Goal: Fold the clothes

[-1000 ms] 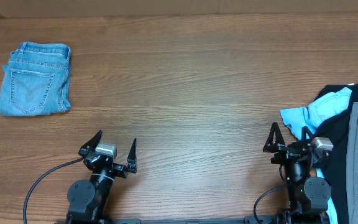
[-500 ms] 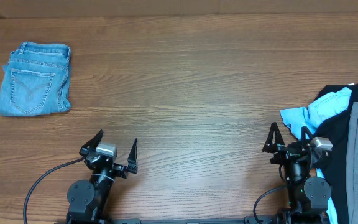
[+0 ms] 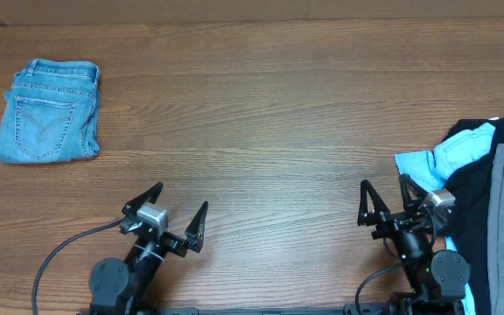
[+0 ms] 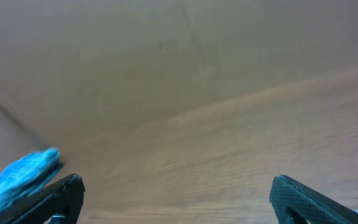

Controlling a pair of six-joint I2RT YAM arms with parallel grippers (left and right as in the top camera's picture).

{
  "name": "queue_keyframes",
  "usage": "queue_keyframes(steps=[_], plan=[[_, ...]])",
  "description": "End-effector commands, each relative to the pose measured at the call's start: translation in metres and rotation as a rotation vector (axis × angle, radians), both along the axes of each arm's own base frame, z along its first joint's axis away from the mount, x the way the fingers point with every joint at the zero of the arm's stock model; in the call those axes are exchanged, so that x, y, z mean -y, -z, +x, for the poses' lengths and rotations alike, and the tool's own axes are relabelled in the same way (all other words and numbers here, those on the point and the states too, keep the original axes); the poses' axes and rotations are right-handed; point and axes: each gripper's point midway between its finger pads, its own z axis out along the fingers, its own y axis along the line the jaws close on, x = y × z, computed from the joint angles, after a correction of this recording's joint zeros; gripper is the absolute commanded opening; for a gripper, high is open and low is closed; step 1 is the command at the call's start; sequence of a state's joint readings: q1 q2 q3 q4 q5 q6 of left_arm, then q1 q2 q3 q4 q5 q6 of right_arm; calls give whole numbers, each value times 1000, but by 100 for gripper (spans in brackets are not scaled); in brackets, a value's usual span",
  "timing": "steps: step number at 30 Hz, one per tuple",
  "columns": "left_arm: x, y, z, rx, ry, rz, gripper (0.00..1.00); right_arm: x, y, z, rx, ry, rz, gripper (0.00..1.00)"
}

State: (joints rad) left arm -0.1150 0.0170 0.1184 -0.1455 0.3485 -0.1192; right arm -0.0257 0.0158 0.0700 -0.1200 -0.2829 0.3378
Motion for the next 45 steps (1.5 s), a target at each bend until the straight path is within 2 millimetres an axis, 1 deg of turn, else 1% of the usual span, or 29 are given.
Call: queue_keyframes(steps=[1, 4, 6, 9, 11, 12, 14, 18, 20, 21, 23, 25, 28, 31, 32, 34, 37, 40, 41, 42, 45], plan=[[3, -67, -17, 130, 36, -13, 100, -7, -64, -18, 84, -41, 5, 100], [0, -88, -19, 101, 14, 17, 100, -2, -83, -19, 17, -10, 2, 100], [0, -93, -16, 16, 14, 25, 100, -1, -91, -15, -78, -7, 6, 100], [-1, -93, -3, -156, 5, 44, 100, 0, -93, -3, -248, -3, 10, 100], [0, -94, 6, -273, 7, 56, 100, 5, -90, 9, -396, 24, 5, 100], [1, -97, 14, -359, 7, 66, 100, 13, -89, 18, -503, 70, -6, 100], [2, -103, 24, -444, 10, 89, 100, 21, -91, 30, -611, 112, -32, 100], [4, -109, 43, -606, 18, 107, 100, 23, -99, 54, -746, 90, -104, 100], [5, -107, 49, -669, 20, 113, 100, 24, -97, 64, -785, 70, -155, 100], [5, -104, 53, -703, 21, 118, 100, 29, -94, 70, -810, 97, -159, 100], [6, -93, 58, -755, 31, 149, 100, 51, -86, 83, -879, 231, -120, 100], [6, -82, 66, -790, 39, 163, 100, 80, -78, 95, -934, 371, -87, 100], [9, -69, 71, -855, 42, 140, 100, 121, -68, 113, -980, 490, -40, 100], [9, -58, 72, -904, 39, 141, 100, 173, -47, 129, -1030, 617, 57, 100], [9, -55, 72, -915, 37, 143, 100, 188, -40, 133, -1035, 651, 83, 100], [9, -51, 73, -929, 37, 145, 100, 221, -21, 140, -1044, 713, 118, 100], [9, -49, 74, -937, 38, 146, 100, 267, 11, 145, -1063, 800, 171, 100], [8, -48, 77, -935, 30, 150, 100, 310, 40, 141, -1079, 881, 212, 100], [8, -48, 77, -936, 31, 150, 100, 319, 45, 140, -1079, 901, 216, 100], [8, -48, 77, -937, 31, 150, 100, 333, 52, 137, -1077, 935, 222, 100], [8, -46, 77, -944, 31, 150, 100, 358, 67, 132, -1070, 978, 246, 100]])
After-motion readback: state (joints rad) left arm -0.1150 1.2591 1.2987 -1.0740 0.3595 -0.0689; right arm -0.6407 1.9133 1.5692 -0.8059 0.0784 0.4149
